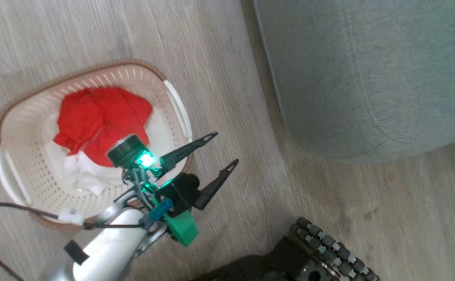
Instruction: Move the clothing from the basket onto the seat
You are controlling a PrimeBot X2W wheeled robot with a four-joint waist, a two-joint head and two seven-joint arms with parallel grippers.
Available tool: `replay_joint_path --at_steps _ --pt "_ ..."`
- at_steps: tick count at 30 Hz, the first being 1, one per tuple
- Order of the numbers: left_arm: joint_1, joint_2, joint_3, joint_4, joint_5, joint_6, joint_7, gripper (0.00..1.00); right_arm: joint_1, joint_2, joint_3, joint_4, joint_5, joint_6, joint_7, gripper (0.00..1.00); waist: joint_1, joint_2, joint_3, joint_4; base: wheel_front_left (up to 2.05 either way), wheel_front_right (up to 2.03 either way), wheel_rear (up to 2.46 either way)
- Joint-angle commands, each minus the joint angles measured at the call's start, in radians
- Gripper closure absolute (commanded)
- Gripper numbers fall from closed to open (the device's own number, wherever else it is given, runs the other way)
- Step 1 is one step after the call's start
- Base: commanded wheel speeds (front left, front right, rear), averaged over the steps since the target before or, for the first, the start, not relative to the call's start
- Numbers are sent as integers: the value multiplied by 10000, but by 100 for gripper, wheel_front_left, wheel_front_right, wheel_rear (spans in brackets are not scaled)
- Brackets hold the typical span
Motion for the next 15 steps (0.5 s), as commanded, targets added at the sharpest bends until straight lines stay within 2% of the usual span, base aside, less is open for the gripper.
replay_joint_path --at_steps 1,6,9,15 --pt "-59 -197 227 -236 -70 9 -49 0 446 -316 228 -194 24 -2 -60 0 0 0 -649 -9 0 0 0" --pt "21 -705 263 -94 -101 -2 -49 0 1168 -528 1109 -213 -181 -2 -35 0 0 0 -1618 23 0 0 0" --pt "110 -893 342 -36 -142 -3 -49 0 1455 -396 1679 -387 -251 -2 -18 0 0 0 -2022 20 0 0 0" --pt "590 -1459 728 84 -229 48 -49 0 2333 -527 2696 -1259 338 -2 -33 0 0 0 -3245 189 0 0 0"
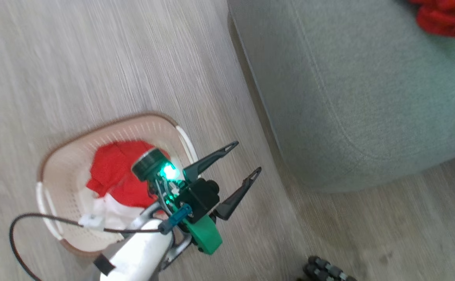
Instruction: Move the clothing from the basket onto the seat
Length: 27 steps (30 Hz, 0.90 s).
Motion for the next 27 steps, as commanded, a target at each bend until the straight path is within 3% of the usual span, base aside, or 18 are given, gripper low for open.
replay_joint_path --at_steps 1,8,14,21,27 --pt "79 -130 392 -283 -30 48 -49 0 309 -241 234 -509 211 -2 -50 0 1 0 -724 178 0 0 0" --pt "727 -632 1271 -367 -72 332 -49 0 1933 -340 1156 -3582 1929 -2 -73 0 1 0 -1850 595 0 0 0" --pt "1200 -951 2314 -620 -87 762 -49 0 3687 -400 1315 -6649 2867 -2 -76 0 1 0 -2658 1133 0 0 0" --pt "1506 -1279 3635 -1031 -23 1439 -49 0 5560 115 917 -9335 3138 -2 -77 0 1 0 -3278 1972 0 0 0" --pt "1730 -1455 4427 -1301 85 2008 -49 0 6872 922 810 -10823 2681 -2 -77 0 1 0 -3557 2653 0 0 0"
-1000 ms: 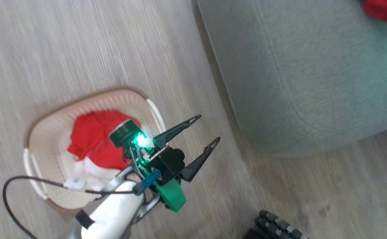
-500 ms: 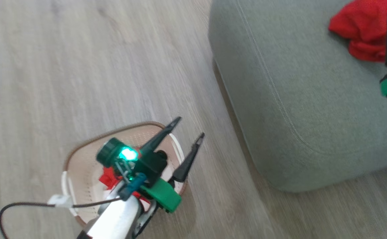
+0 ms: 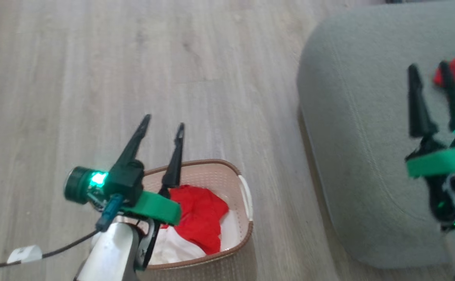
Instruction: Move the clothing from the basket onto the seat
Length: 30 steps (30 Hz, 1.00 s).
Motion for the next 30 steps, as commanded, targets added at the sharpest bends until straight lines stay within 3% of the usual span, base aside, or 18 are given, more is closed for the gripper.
replay_joint_path --at_steps 1,7,16,30 --pt "-166 -38 479 -358 71 167 -49 0 67 16 118 -532 -221 -2 -66 0 1 -1 -164 353 0 0 0" --pt "-24 -97 1026 -280 35 534 -49 0 1002 829 406 -1125 -967 -2 -66 0 1 -1 -183 812 0 0 0" --pt "332 -118 1142 51 -96 827 -49 0 1772 1693 141 -789 -1716 -2 -66 0 1 -1 -188 1122 0 0 0" --pt "473 -121 1030 758 -252 979 -49 0 2004 2288 -287 12 -2494 -2 -66 0 1 -1 -111 1165 0 0 0"
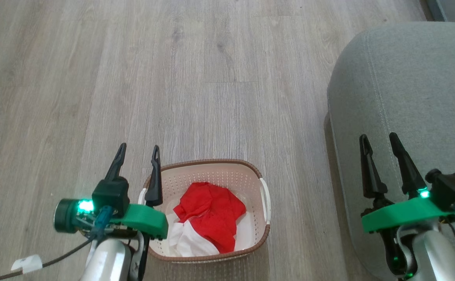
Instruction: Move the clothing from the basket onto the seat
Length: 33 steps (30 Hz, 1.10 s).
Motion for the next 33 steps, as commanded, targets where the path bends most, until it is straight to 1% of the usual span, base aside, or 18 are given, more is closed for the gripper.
replay_joint_path --at_steps 1,13,21,28,30,33 --pt "-209 -4 315 -246 -61 55 -51 0 -164 -19 145 -278 -67 -2 -66 0 0 -1 -2 -5 0 0 0" --pt "-217 -4 213 -193 -3 -12 -51 0 -175 -12 78 -280 -51 -2 -66 0 0 -1 11 -32 0 0 0" --pt "-327 -4 142 5 -46 -87 -51 0 -275 -46 81 -325 -87 -2 -66 0 0 -1 266 -54 0 0 0" --pt "-492 -5 -6 450 -116 -138 -51 0 -492 -147 -84 -118 -536 -2 -66 0 0 -1 772 -123 0 0 0" --pt "-623 -5 -84 772 -133 -163 -51 0 -645 -260 4 -29 -790 -2 -66 0 0 -1 1079 -151 0 0 0" --pt "-970 -5 -237 1379 -84 -317 -51 0 -964 -358 -10 -46 -998 -2 -66 0 0 -1 1762 -186 0 0 0"
